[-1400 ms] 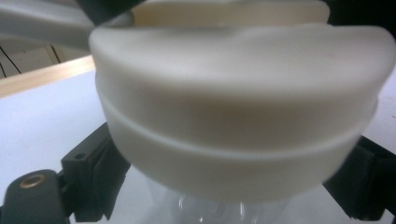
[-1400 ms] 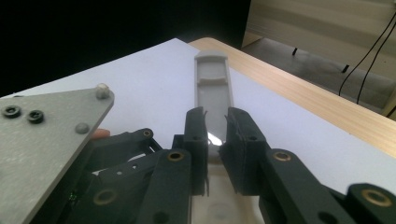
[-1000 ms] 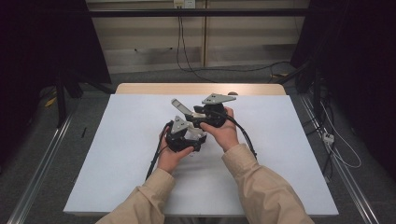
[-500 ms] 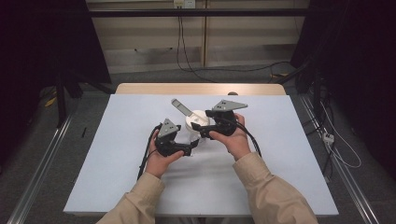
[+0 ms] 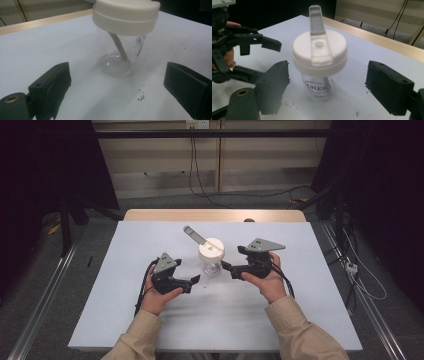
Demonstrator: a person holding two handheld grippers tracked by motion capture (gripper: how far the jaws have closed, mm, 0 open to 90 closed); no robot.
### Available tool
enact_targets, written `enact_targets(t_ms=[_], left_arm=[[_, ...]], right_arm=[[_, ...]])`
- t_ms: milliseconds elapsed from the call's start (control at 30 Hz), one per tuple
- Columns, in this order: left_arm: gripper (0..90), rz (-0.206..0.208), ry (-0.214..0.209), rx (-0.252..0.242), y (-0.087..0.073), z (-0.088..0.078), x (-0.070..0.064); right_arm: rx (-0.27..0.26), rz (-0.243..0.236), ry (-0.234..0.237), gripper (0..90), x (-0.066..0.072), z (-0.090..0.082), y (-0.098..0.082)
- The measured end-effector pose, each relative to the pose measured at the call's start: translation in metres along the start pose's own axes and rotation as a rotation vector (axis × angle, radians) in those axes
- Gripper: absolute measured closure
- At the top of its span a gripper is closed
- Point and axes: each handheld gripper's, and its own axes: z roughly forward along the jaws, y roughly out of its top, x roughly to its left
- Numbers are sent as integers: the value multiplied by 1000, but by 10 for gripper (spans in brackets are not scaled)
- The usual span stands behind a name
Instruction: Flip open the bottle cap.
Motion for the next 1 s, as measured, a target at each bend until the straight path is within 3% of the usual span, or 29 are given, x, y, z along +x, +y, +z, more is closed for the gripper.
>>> enact_targets(t_ms=[533,1000], left_arm=[[70,-11,25,-11,-8,-26,10],[71,3,45,13,-15,-43,16]], right_arm=[[7,19,-26,175,-5,-21,-42],[13,30,-33,167,-8,-36,-59]])
